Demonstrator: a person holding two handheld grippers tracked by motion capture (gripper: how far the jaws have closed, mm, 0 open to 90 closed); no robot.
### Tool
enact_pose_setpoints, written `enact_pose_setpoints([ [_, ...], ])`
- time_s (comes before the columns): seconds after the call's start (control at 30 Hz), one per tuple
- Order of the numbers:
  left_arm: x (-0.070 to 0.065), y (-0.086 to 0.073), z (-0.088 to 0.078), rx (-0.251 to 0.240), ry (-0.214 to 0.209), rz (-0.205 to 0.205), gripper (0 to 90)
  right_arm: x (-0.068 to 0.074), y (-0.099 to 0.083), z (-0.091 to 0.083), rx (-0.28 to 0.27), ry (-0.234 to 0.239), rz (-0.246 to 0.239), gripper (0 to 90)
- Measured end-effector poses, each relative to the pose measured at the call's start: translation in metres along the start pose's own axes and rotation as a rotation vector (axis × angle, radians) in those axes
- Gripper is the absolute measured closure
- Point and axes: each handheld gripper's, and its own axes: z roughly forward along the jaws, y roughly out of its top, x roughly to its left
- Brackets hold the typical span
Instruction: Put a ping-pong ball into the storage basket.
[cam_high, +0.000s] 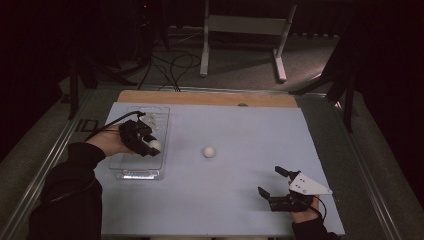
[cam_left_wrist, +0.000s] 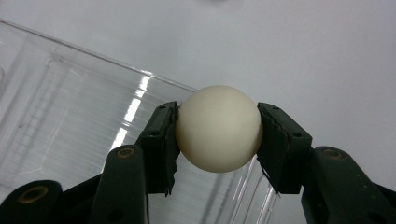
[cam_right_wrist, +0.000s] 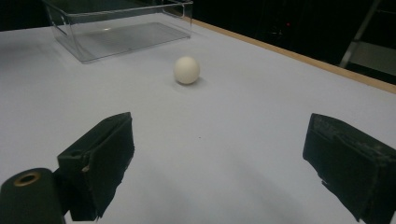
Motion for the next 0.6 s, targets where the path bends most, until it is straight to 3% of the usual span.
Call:
enact_pose_setpoints([
  [0.6, 0.005, -0.009, 0.024, 0.037, -0.034, -0.028, 51.6, 0.000, 0.000, 0.000, 0.000, 0.003, 0.000, 8.8],
])
